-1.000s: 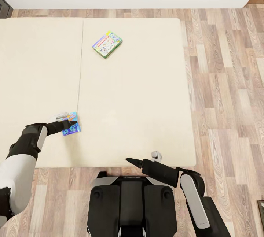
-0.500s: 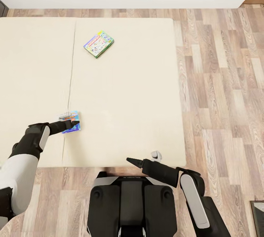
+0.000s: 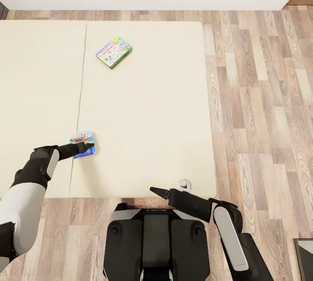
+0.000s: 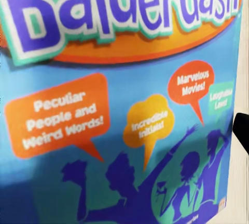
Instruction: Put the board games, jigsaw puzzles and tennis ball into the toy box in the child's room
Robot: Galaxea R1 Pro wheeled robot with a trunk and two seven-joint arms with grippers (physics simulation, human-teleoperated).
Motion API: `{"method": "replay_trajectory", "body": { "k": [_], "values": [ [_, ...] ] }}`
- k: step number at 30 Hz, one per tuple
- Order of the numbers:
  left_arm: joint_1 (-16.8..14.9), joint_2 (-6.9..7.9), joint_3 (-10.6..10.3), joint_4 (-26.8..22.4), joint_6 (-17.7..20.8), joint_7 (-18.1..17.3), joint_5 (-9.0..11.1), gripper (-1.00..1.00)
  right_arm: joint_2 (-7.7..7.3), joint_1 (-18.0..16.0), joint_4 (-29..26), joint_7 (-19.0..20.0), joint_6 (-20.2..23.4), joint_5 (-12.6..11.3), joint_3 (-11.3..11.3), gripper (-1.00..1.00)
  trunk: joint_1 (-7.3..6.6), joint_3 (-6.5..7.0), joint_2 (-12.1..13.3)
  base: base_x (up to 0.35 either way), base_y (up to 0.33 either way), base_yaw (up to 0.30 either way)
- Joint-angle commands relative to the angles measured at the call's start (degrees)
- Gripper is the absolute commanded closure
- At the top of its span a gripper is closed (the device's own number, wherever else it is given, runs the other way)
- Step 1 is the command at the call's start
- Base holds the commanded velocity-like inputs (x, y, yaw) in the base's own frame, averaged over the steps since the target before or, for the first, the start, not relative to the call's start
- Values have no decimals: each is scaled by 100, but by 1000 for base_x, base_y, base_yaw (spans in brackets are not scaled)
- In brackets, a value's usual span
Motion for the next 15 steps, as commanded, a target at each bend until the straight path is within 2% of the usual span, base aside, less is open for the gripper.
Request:
{"method": "replay_trajectory", "body": {
  "k": [1,15],
  "values": [
    [-2,-3,19,-5,43,-27,1,-100,3,-4,-2,52,19,52,-7,-100,3,-6,-9,0,-177,0],
    [-2,-3,19,-7,36,-27,0,-100,3,-4,-2,52,19,50,-5,-100,3,-6,-9,0,-145,0]
  ]
}}
